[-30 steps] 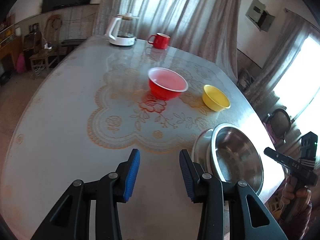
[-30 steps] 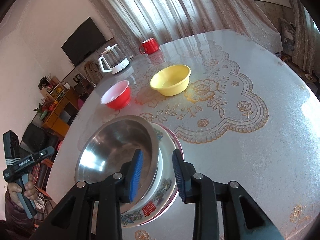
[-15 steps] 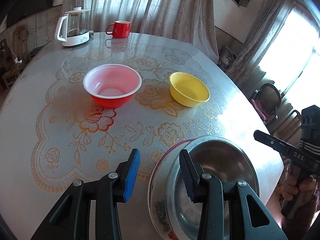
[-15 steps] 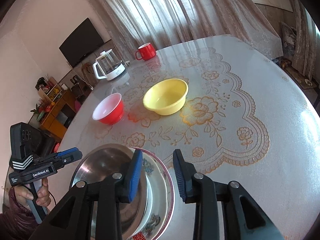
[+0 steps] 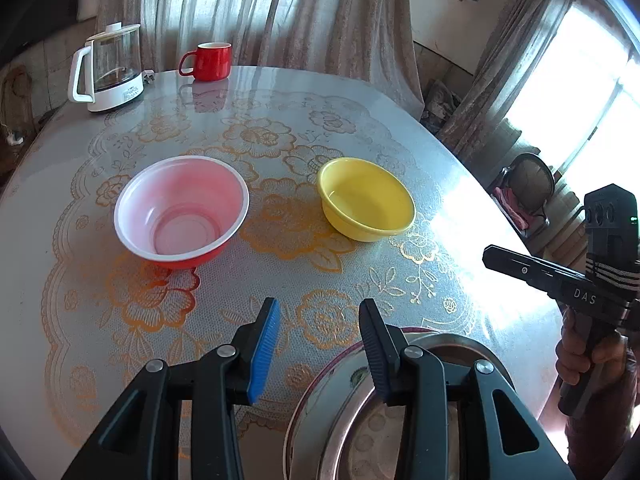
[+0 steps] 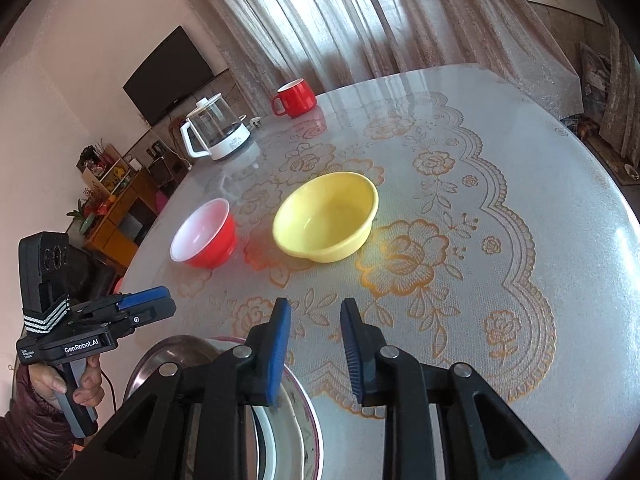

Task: Organize plates and bowls
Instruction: 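Move both tools to the yellow bowl rim and close on it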

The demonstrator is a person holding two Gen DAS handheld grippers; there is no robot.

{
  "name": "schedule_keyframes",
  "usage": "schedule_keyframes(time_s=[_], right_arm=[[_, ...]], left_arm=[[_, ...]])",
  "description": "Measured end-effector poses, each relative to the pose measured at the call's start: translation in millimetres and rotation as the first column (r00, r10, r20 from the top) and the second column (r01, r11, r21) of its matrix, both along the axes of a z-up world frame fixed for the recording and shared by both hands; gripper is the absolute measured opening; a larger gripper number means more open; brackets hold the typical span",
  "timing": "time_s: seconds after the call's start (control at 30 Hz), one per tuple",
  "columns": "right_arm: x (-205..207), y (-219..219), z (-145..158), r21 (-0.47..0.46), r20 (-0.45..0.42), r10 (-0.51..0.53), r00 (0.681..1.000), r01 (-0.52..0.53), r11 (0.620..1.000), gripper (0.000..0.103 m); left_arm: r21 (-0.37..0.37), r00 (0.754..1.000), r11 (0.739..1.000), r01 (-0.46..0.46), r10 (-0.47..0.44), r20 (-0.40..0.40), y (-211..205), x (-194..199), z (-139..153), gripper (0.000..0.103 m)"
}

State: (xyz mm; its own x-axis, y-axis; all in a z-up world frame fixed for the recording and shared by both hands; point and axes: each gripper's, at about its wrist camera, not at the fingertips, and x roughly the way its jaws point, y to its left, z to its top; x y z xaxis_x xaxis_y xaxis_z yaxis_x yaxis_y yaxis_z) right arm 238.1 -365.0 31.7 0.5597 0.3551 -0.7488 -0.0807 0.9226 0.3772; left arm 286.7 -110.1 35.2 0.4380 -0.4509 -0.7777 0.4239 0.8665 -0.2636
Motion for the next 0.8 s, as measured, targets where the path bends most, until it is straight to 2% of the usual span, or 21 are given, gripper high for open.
schedule_keyframes(time_s=[0.23, 0.37, 0.8], right_arm=[[30.5, -7.2, -5.5, -0.002, -0.012, 0.002, 1.0, -0.002, 1.0, 0.025], [45.5, -10.5, -9.9, -0.005, -0.012, -0.018, 1.0, 0.018, 1.0, 0.025], [86.7, -20.1, -39.2, 0.067, -0.075, -0.094, 0.993, 0.099, 0.993, 0.024]], left_arm=[[-0.045, 0.999, 0.999, 0.012, -0.013, -0.034, -13.8, 20.6, 0.4, 0.041], [-0.028, 0.999, 0.999, 0.033, -0.033, -0.024, -26.5, 31.6, 0.4, 0.04], [-0.057, 0.99, 0.998, 0.007, -0.015, -0.14, -53.6, 93.5, -16.4, 0.034]])
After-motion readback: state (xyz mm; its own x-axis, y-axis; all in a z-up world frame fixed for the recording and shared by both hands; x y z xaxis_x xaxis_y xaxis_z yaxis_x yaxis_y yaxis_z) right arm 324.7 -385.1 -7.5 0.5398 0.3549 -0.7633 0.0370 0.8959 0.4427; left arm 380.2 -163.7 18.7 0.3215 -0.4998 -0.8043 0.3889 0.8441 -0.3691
